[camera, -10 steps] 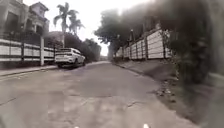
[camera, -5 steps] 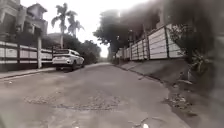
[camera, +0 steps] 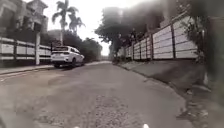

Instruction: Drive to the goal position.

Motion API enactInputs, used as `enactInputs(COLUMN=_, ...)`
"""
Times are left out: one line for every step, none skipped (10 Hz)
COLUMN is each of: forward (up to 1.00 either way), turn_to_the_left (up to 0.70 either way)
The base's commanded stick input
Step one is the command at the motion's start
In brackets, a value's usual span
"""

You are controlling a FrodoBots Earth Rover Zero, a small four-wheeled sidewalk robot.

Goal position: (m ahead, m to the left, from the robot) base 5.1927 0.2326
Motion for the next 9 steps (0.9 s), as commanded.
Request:
enactInputs(forward=0.85, turn_to_the_left=0.0)
enactInputs(forward=0.85, turn_to_the_left=0.0)
enactInputs(forward=0.85, turn_to_the_left=0.0)
enactInputs(forward=0.85, turn_to_the_left=0.0)
enactInputs(forward=0.85, turn_to_the_left=0.0)
enactInputs(forward=0.85, turn_to_the_left=0.0)
enactInputs(forward=0.85, turn_to_the_left=0.0)
enactInputs(forward=0.85, turn_to_the_left=0.0)
enactInputs(forward=0.85, turn_to_the_left=0.0)
